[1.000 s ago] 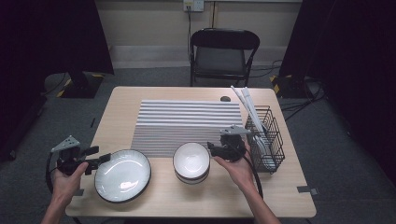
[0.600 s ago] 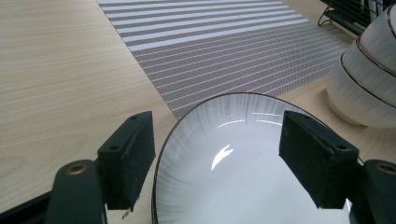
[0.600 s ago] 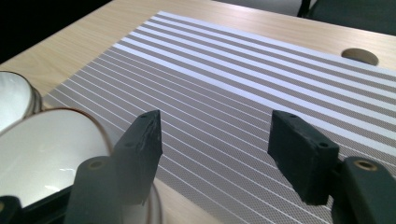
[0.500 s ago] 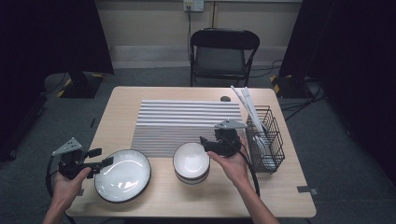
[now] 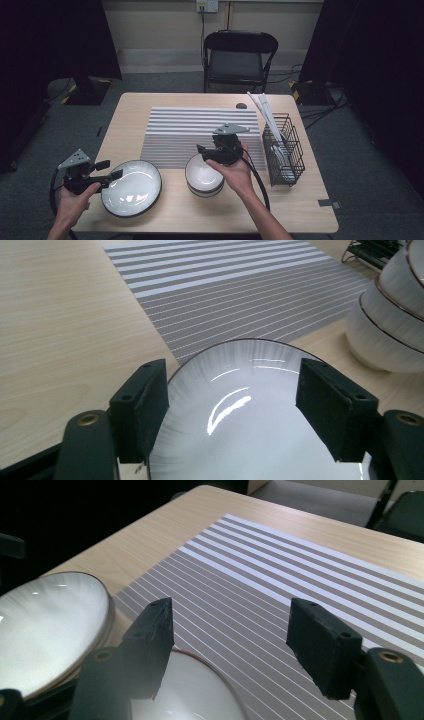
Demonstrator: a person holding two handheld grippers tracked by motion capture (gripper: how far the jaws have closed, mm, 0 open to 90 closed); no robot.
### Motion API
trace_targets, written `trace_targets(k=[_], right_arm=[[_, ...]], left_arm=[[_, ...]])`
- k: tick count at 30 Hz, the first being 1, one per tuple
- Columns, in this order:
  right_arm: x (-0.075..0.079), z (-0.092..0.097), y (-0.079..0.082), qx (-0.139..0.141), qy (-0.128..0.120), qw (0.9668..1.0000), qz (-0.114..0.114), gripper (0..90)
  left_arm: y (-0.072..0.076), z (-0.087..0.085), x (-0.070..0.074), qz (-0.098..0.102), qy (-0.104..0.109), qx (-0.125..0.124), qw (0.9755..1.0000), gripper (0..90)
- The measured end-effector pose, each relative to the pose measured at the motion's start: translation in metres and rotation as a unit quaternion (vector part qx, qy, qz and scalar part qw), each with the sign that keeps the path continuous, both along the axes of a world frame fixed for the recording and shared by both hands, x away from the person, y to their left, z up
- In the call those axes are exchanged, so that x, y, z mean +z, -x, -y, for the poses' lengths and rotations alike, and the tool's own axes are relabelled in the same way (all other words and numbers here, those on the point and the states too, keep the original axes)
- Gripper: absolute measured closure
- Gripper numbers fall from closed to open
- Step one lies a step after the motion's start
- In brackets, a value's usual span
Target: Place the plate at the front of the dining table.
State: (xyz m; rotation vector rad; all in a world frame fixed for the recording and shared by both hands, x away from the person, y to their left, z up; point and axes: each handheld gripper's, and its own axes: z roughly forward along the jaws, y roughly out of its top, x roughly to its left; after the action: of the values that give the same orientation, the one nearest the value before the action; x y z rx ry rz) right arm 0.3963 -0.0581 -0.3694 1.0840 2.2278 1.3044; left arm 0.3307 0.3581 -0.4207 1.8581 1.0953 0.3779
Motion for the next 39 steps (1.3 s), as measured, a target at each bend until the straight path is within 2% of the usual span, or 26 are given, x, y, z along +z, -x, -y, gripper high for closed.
trace_targets(k=[4, 5, 10, 12, 16, 19, 24, 25, 27, 33, 34, 35, 39], right_arm=[[0.004, -0.012, -0.001, 0.018, -0.004, 0.9998, -0.001, 35.1], [0.006, -0.021, -0.001, 0.03, -0.005, 0.9995, 0.0, 35.2], [0.01, -0.038, -0.001, 0.048, -0.008, 0.9988, 0.001, 35.1], [0.012, -0.052, -0.001, 0.061, -0.004, 0.9981, 0.003, 35.4], [0.011, -0.065, -0.001, 0.074, 0.0, 0.9973, 0.003, 35.9], [0.014, -0.082, 0.002, 0.088, 0.01, 0.9959, 0.018, 34.8], [0.016, -0.098, 0.004, 0.108, 0.008, 0.994, 0.018, 35.8], [0.016, -0.108, 0.005, 0.119, 0.009, 0.9927, 0.02, 36.3], [0.016, -0.116, 0.005, 0.124, 0.013, 0.9921, 0.016, 37.7], [0.013, -0.137, 0.004, 0.14, 0.018, 0.99, -0.002, 40.6], [0.012, -0.143, 0.004, 0.144, 0.01, 0.9895, -0.01, 40.7], [0.011, -0.146, 0.004, 0.148, 0.007, 0.9889, -0.011, 40.7], [0.004, -0.157, 0.003, 0.16, 0.009, 0.9869, -0.02, 41.1]], left_arm=[[0.0, 0.001, -0.001, 0.0, 0.004, -0.003, 1.0, 30.6], [-0.001, 0.002, -0.001, -0.001, 0.001, -0.006, 1.0, 31.0], [-0.003, 0.002, -0.002, 0.0, -0.008, -0.002, 1.0, 30.7], [-0.004, 0.002, -0.004, -0.001, -0.007, 0.0, 1.0, 29.6], [-0.005, 0.002, -0.005, -0.001, -0.005, 0.0, 1.0, 28.8], [-0.004, 0.003, -0.006, -0.003, -0.01, 0.0, 0.9999, 28.8], [-0.005, 0.003, -0.006, -0.004, -0.009, -0.001, 1.0, 32.1], [-0.005, 0.003, -0.006, -0.007, -0.004, -0.002, 1.0, 32.8], [-0.006, 0.001, -0.006, -0.008, -0.001, -0.007, 0.9999, 36.2], [-0.007, -0.005, -0.008, -0.011, 0.001, 0.0, 0.9999, 37.1], [-0.007, -0.006, -0.008, -0.01, -0.003, 0.0, 0.9999, 37.6], [-0.007, -0.008, -0.01, -0.01, 0.001, 0.001, 0.9999, 37.6], [-0.007, -0.012, -0.012, -0.011, -0.002, 0.004, 0.9999, 40.0]])
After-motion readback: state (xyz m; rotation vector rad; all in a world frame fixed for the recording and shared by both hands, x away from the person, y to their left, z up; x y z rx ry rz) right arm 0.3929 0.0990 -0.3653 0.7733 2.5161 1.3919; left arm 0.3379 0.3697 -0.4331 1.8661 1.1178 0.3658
